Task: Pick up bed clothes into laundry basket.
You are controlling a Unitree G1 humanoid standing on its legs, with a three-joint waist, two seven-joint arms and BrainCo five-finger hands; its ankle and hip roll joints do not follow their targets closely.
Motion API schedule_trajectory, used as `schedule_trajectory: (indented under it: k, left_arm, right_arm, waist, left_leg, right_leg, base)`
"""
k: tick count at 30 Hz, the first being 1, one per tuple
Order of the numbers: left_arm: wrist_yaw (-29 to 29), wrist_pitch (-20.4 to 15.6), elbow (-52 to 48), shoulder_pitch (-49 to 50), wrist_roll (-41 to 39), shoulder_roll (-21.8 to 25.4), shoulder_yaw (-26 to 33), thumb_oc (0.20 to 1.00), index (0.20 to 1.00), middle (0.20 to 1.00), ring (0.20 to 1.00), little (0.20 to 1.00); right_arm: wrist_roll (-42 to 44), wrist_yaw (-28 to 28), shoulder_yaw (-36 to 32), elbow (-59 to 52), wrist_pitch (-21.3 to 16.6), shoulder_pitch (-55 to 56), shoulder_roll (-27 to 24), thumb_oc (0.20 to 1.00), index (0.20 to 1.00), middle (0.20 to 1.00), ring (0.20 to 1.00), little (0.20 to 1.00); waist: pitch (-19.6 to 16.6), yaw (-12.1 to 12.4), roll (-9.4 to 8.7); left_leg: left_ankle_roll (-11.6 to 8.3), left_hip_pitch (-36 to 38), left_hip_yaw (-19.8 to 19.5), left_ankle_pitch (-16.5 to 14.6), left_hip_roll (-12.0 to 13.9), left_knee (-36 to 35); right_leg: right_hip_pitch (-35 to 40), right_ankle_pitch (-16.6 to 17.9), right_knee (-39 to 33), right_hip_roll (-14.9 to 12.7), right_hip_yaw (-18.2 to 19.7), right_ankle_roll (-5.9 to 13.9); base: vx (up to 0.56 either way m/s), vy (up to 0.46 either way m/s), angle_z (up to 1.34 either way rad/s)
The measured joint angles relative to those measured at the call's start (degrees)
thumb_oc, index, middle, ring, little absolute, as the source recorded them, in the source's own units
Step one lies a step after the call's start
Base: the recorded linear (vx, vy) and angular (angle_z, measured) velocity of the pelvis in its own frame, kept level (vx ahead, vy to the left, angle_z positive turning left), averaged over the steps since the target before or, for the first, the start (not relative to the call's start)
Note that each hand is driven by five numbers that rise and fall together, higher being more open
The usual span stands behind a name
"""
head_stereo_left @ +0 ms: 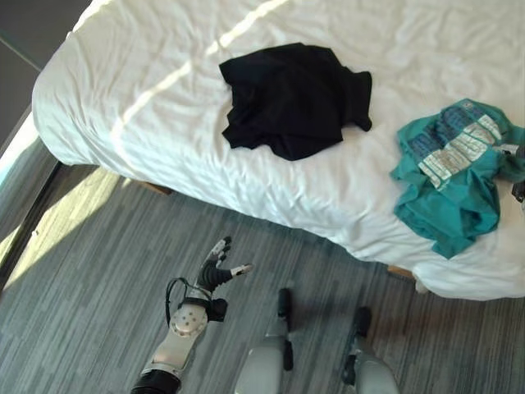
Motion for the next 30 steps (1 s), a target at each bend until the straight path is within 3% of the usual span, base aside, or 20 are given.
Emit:
schedule_trajectory:
  k: [2, 3, 5, 9, 13, 18, 19, 22, 26, 30]
  left_arm:
    - [0.6, 0.0, 0.3, -0.1, 0.0, -0.1, -0.4, 1.0, 1.0, 1.0, 1.0, 1.0]
    - [0.6, 0.0, 0.3, -0.1, 0.0, 0.0, -0.4, 1.0, 1.0, 1.0, 1.0, 1.0]
    - [1.8, 0.0, 0.4, -1.2, 0.0, 0.5, -0.2, 1.0, 1.0, 1.0, 1.0, 1.0]
    - [6.1, 0.3, 0.3, -10.0, 0.7, 4.2, 1.6, 1.0, 1.0, 1.0, 1.0, 1.0]
    - [13.2, 0.3, -2.8, -23.0, 4.6, 10.7, 5.3, 1.0, 1.0, 1.0, 1.0, 1.0]
    - [20.7, 1.9, -4.7, -38.5, 18.9, 23.9, 4.0, 1.0, 1.0, 1.0, 1.0, 1.0]
    - [21.9, 3.0, -2.2, -42.8, 22.1, 27.3, 2.2, 1.0, 1.0, 1.0, 1.0, 1.0]
    - [23.9, 6.5, 13.3, -55.9, 24.7, 29.6, -5.7, 1.0, 1.0, 1.0, 1.0, 1.0]
    - [20.9, 6.6, 26.3, -58.6, 18.3, 29.6, -8.8, 1.0, 1.0, 1.0, 1.0, 1.0]
    - [17.3, 6.6, 35.6, -59.7, 12.7, 28.8, -9.9, 1.0, 1.0, 1.0, 1.0, 1.0]
  right_arm:
    - [1.1, 0.0, 1.1, 2.0, -0.9, -0.6, 1.8, 1.0, 1.0, 1.0, 1.0, 1.0]
    - [1.2, 0.1, 1.2, 2.3, -0.9, -0.6, 1.9, 0.498, 0.498, 0.498, 0.498, 0.498]
    - [4.0, 0.3, -0.4, 5.9, -1.3, -0.3, 5.2, 0.2, 0.2, 0.2, 0.2, 0.2]
    - [8.3, -0.1, -2.3, 4.9, -2.0, 3.4, 10.3, 0.2, 0.2, 0.2, 0.2, 0.2]
    - [7.9, 1.2, -5.1, -6.2, -4.0, 12.3, 12.4, 0.2, 0.2, 0.2, 0.2, 0.2]
    - [5.5, 5.0, -6.3, -11.6, -9.3, 26.7, 15.1, 0.2, 0.2, 0.2, 0.2, 0.2]
    - [5.4, 6.0, -6.1, -11.2, -9.8, 29.5, 16.0, 0.2, 0.2, 0.2, 0.2, 0.2]
    - [3.8, 9.6, -2.9, -3.5, -9.1, 35.1, 18.7, 0.2, 0.2, 0.2, 0.2, 0.2]
    - [3.8, 13.9, 2.2, 7.4, -4.8, 41.2, 22.8, 0.2, 0.2, 0.2, 0.2, 0.2]
    - [4.0, 15.9, 4.4, 11.2, -3.4, 45.0, 26.3, 0.2, 0.2, 0.2, 0.2, 0.2]
  waist:
    - [1.3, 0.5, -0.03]
    - [1.3, 0.5, -0.04]
    - [1.7, 0.6, -0.12]
    - [2.0, -0.1, -0.28]
    - [2.3, -2.2, -1.2]
    - [2.2, -6.8, -4.49]
    - [1.9, -7.5, -5.38]
    - [0.9, -11.1, -7.34]
    - [1.1, -14.0, -6.78]
    - [1.7, -16.8, -5.7]
  left_leg:
    - [-0.17, -0.7, -0.5, 0.1, 0.0, 0.0]
    - [-0.17, -0.8, -0.5, 0.1, 0.0, 0.0]
    - [-0.17, -1.3, -0.8, 0.1, 0.0, 0.0]
    - [-0.22, -1.3, -1.0, 0.1, 0.0, 0.0]
    - [-0.38, -0.9, -0.7, 0.2, 0.1, 0.0]
    - [-0.83, 1.1, 1.2, -0.2, 0.3, 0.0]
    - [-0.95, 1.3, 1.3, -0.3, 0.5, 0.0]
    - [-1.52, 2.1, 2.9, -0.8, 0.7, -0.1]
    - [-1.8, 1.6, 5.9, -1.0, 1.2, -0.1]
    - [-1.99, 1.1, 6.7, -1.1, 1.8, -0.1]
  right_leg:
    - [-0.4, 0.0, 0.0, 0.1, -0.4, -0.01]
    - [-0.4, 0.0, 0.0, 0.1, -0.4, -0.01]
    - [-0.6, 0.0, 0.0, 0.1, -1.0, -0.01]
    - [-0.5, -0.2, 0.0, 0.1, -1.2, 0.03]
    - [-0.2, -0.2, 0.0, 0.1, -1.0, 0.04]
    - [0.7, -0.1, 0.0, 0.1, 0.4, 0.0]
    - [0.7, -0.1, 0.0, 0.2, 0.6, 0.01]
    - [0.6, -0.1, 0.0, 0.4, 2.2, -0.05]
    - [-2.0, 0.6, 0.0, 0.7, 5.2, -0.47]
    - [-3.3, 0.9, 0.0, 1.3, 6.4, -0.82]
  base:
    - [0.02, -0.024, 0.09]
    - [0.01, -0.015, 0.14]
    - [0.03, -0.011, 0.11]
    - [0.04, 0.007, 0.03]
    - [0.06, 0.008, -0.03]
    - [0.02, 0.025, -0.13]
    - [-0.01, 0.036, -0.23]
    - [-0.01, 0.068, -0.32]
    - [-0.01, 0.059, -0.4]
    - [-0.02, 0.021, -0.21]
